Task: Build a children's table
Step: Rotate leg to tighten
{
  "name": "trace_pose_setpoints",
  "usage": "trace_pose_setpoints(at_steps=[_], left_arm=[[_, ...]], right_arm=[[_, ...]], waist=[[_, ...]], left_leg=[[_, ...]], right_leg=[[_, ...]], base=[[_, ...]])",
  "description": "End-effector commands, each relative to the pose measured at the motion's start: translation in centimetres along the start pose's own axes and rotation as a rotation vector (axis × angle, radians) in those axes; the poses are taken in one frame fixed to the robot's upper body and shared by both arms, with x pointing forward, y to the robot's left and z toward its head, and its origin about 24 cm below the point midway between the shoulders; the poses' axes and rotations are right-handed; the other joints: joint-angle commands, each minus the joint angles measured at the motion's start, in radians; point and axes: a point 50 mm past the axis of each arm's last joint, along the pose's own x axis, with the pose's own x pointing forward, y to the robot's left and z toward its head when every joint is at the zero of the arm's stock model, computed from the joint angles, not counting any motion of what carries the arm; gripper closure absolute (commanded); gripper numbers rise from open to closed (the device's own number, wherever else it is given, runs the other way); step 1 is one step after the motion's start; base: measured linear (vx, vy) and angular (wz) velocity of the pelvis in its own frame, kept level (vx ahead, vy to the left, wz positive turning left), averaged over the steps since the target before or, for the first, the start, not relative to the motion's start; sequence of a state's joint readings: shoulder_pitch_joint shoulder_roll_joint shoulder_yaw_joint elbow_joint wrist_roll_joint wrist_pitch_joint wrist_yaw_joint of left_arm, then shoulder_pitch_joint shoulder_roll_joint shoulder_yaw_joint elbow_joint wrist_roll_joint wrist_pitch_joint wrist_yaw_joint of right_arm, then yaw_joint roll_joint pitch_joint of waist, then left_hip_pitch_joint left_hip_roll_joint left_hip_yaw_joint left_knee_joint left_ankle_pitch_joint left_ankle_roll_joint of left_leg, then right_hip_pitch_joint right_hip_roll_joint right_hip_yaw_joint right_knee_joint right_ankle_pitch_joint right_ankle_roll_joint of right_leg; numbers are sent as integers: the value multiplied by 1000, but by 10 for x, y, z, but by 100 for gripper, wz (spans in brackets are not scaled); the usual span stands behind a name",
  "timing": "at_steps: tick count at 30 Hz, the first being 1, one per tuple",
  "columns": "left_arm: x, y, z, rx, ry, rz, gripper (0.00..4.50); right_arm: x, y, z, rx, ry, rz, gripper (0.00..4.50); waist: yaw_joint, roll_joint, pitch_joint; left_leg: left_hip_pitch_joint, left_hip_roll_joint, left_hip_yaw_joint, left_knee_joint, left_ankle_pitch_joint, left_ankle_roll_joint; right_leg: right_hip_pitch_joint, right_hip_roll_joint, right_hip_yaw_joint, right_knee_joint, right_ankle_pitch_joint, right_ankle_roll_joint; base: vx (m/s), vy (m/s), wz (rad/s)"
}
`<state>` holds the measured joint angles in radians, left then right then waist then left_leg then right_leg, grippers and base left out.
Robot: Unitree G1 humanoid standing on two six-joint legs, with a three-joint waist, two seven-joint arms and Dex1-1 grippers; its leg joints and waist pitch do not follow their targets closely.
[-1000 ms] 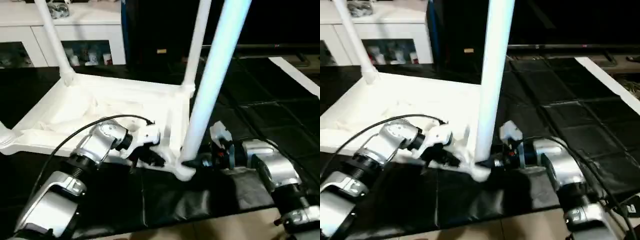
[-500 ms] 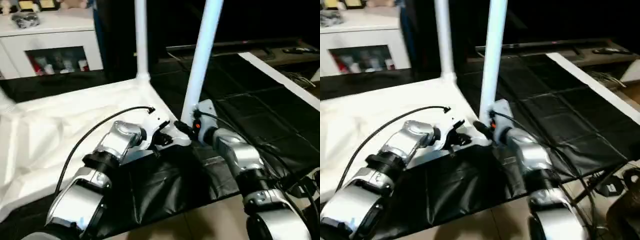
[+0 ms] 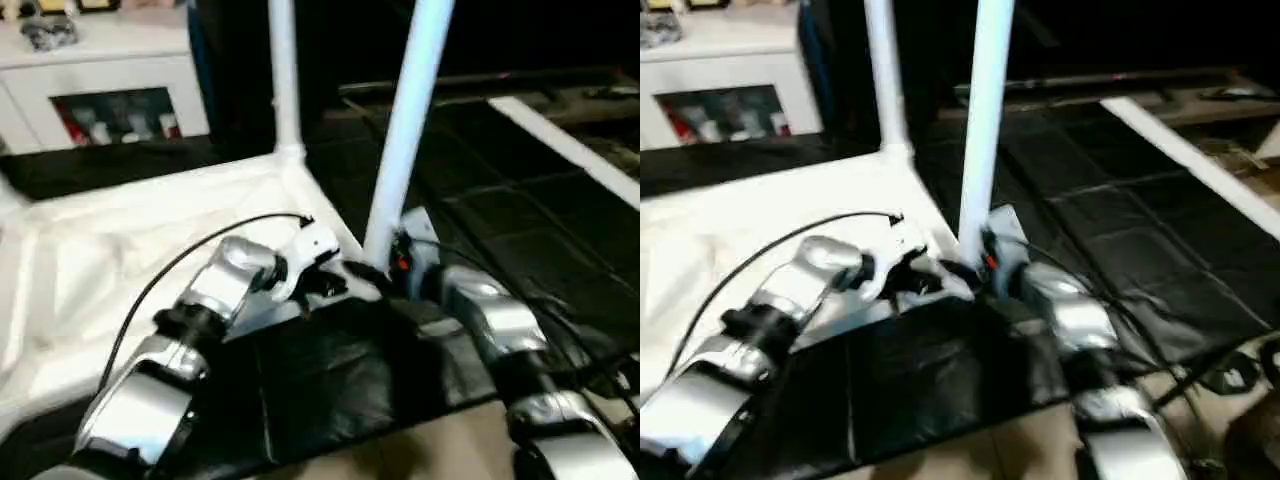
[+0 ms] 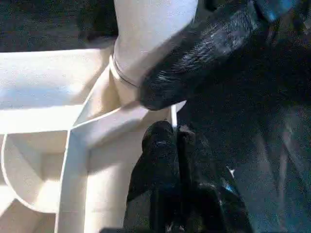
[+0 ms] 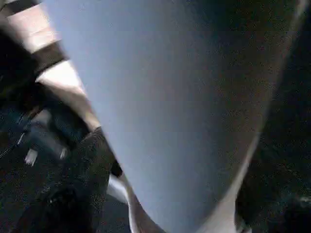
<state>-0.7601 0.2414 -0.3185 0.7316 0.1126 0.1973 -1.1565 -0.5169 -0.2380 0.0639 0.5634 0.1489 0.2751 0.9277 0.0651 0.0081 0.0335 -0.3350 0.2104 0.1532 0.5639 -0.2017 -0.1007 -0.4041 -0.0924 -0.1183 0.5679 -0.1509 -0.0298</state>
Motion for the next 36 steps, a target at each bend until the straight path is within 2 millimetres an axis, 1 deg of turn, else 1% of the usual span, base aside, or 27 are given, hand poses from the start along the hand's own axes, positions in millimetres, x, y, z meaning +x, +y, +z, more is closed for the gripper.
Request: trace_pose_setpoints(at_steps=[1,2,3,4,5,6,7,8,9,10,11,13,14,15,17,18,19,22,23,25,26,27,29,31,32,35,36], left_arm=[[-3,-5,-4,70,46,-88,450],[-9,-6,-7,83,63,-121,450],[-11,-6,-8,92,70,-136,450],[-15,-6,-10,109,82,-159,450],[-17,-7,-11,123,86,-178,450],[-19,-7,-12,126,93,-196,450],[-21,-8,-13,132,99,-206,450],[-21,-8,-13,136,102,-213,450],[-24,-10,-14,158,111,-249,450],[-25,-10,-14,161,112,-255,450],[-26,-11,-14,172,115,-285,450],[-27,-13,-14,186,123,-315,450],[-27,-13,-14,187,124,-317,450],[-27,-14,-15,199,131,-340,450],[-27,-15,-15,203,133,-349,450],[-26,-16,-14,207,132,-358,450],[-26,-16,-14,210,132,-361,450],[-23,-17,-14,225,139,-371,450],[-23,-17,-14,228,140,-373,450],[-22,-17,-13,228,137,-370,450],[-21,-17,-13,229,135,-369,450],[-21,-17,-13,230,134,-369,450],[-21,-17,-13,231,135,-369,450],[-21,-17,-12,232,136,-367,450],[-21,-17,-12,232,135,-366,450],[-21,-17,-13,233,135,-362,450],[-21,-17,-13,233,134,-361,450]], right_arm=[[-9,4,-3,-23,26,113,52],[-21,1,-4,-41,54,145,26],[-26,-1,-4,-55,65,156,17],[-34,-4,-4,-86,83,169,17],[-39,-6,-3,-107,92,180,11],[-44,-7,-3,-115,106,199,11],[-47,-8,-2,-120,114,213,11],[-49,-8,-2,-124,119,223,11],[-58,-8,2,-165,129,266,11],[-59,-8,2,-174,129,270,11],[-63,-9,6,-221,126,290,11],[-67,-8,9,-237,126,325,11],[-67,-8,9,-237,126,327,11],[-67,-7,11,-239,126,353,11],[-67,-6,11,-241,125,363,11],[-65,-5,11,-236,125,373,38],[-63,-5,11,-240,123,374,45],[-54,0,11,-237,97,400,50],[-51,1,11,-238,92,414,68],[-47,4,11,-237,84,427,86],[-41,7,11,-234,78,445,99],[-38,10,11,-231,78,458,99],[-35,11,10,-231,79,467,124],[-30,13,9,-230,80,474,138],[-28,13,9,-230,81,474,138],[-22,14,9,-224,82,477,176],[-22,14,9,-222,86,481,180]], waist=[[11,3,-61],[13,0,-58],[18,1,-57],[25,1,-55],[28,1,-53],[29,-3,-52],[30,-4,-52],[30,-2,-50],[30,-3,-51],[31,-4,-52],[31,-7,-52],[31,-7,-54],[30,-9,-54],[31,-7,-55],[31,-7,-56],[31,-6,-56],[33,-8,-57],[38,-7,-56],[38,-7,-57],[41,-6,-57],[43,-4,-58],[44,-5,-58],[46,-4,-58],[46,-4,-59],[46,-7,-58],[47,-5,-58],[46,-5,-59]], left_leg=[[-15,17,14,-49,-94,126],[-16,18,17,-50,-108,127],[-14,19,17,-50,-119,122],[-12,20,17,-52,-137,111],[-10,19,19,-53,-153,97],[-10,19,19,-54,-165,92],[-10,17,19,-54,-173,84],[-12,16,18,-54,-173,83],[-11,17,19,-54,-173,78],[-11,16,18,-53,-169,82],[-13,17,18,-53,-161,85],[-13,17,18,-51,-147,89],[-13,17,19,-51,-142,92],[-13,17,19,-50,-134,98],[-14,18,18,-49,-126,101],[-13,18,19,-49,-128,101],[-13,19,19,-49,-127,100],[-12,19,19,-49,-126,95],[-13,19,19,-49,-127,93],[-11,20,19,-49,-122,90],[-11,20,19,-50,-120,88],[-10,20,19,-50,-119,86],[-10,21,19,-50,-121,82],[-10,20,19,-50,-120,79],[-10,20,19,-50,-117,79],[-11,20,19,-50,-120,76],[-11,20,19,-50,-118,76]], right_leg=[[75,-52,49,-41,-98,-251],[73,-51,49,-43,-124,-247],[72,-52,49,-45,-148,-241],[71,-54,49,-50,-197,-227],[68,-54,51,-53,-238,-213],[67,-55,50,-56,-261,-206],[68,-55,50,-58,-294,-191],[68,-54,50,-59,-309,-184],[67,-55,50,-61,-329,-174],[67,-54,50,-61,-332,-170],[67,-54,50,-59,-325,-171],[67,-53,50,-56,-302,-177],[66,-51,50,-55,-293,-181],[67,-51,49,-53,-276,-191],[67,-51,49,-49,-252,-203],[66,-50,49,-49,-251,-206],[67,-51,49,-48,-250,-208],[66,-52,49,-49,-264,-203],[66,-52,49,-49,-266,-200],[65,-52,49,-48,-261,-199],[65,-52,50,-47,-253,-201],[65,-51,50,-46,-246,-202],[65,-52,50,-45,-244,-203],[65,-53,50,-44,-239,-204],[65,-52,51,-44,-234,-204],[65,-53,51,-44,-242,-204],[66,-53,51,-43,-240,-204]], base=[[0,0,0],[0,0,0],[0,0,0],[0,0,0],[0,0,0],[0,0,0],[0,0,0],[0,0,0],[0,0,0],[0,0,0],[0,0,0],[0,0,0],[0,0,0],[0,0,0],[0,0,0],[0,0,0],[0,0,0],[0,0,0],[0,0,0],[0,0,0],[0,0,0],[0,0,0],[0,0,0],[0,0,0],[0,0,0],[0,0,0],[0,0,0]])
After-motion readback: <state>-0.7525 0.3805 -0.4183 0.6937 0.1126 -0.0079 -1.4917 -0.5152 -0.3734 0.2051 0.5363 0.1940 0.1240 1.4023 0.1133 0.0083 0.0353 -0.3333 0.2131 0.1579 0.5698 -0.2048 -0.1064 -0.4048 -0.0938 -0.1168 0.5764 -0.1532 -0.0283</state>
